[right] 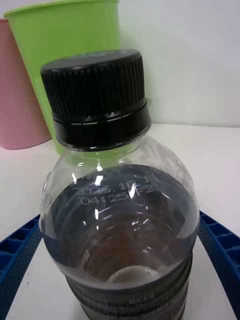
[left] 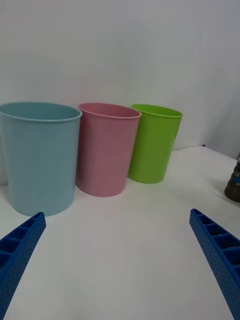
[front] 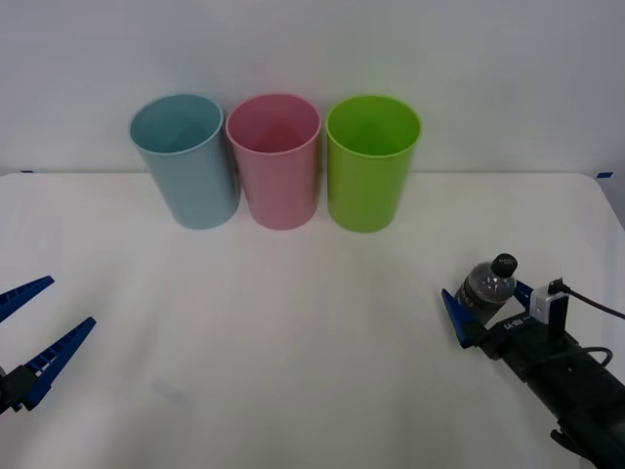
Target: Grasp the object on the table and drop it into the matching bin: aluminum can to the light blue bin, PET bottle to the pink bin.
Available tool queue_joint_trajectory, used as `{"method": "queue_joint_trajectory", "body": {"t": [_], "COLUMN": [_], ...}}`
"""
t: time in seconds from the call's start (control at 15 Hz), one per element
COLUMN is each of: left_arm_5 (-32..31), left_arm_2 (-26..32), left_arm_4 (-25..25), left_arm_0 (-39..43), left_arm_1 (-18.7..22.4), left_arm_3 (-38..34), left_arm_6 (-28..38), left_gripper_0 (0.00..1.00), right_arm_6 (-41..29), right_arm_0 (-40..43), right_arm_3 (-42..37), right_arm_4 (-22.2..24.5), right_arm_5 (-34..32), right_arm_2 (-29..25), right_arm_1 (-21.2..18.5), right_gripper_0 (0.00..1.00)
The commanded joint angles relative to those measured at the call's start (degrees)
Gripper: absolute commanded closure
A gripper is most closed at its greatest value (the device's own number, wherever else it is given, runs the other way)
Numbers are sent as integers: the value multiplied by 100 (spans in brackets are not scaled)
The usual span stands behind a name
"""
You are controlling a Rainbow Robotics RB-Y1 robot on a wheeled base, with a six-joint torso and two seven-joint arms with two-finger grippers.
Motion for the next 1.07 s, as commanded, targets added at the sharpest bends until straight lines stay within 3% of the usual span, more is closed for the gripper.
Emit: {"method": "queue_joint_trajectory", "body": {"t": [0.07,0.13,0.2,1.07], "left_arm_5": [0,0,0,0], "left_arm_2": [0,0,0,0], "left_arm_4": [0,0,0,0], "left_arm_0": [0,0,0,0], "left_arm_1": [0,0,0,0], "left_arm_3": [0,0,0,0], "left_arm_6": [0,0,0,0], "left_gripper_0": [0,0,0,0], "right_arm_6": [15,32,50,-126], "right_arm_0": [2,10,2,10], "right_arm_3": [0,0,0,-686], "right_arm_4": [-8,-8,-8,-69], "right_arm_5": [-9,-9,-44,-730], "right_arm_2": [0,0,0,-17], "right_arm_1": [0,0,0,-193], "right_gripper_0": [23,81,100,100]}}
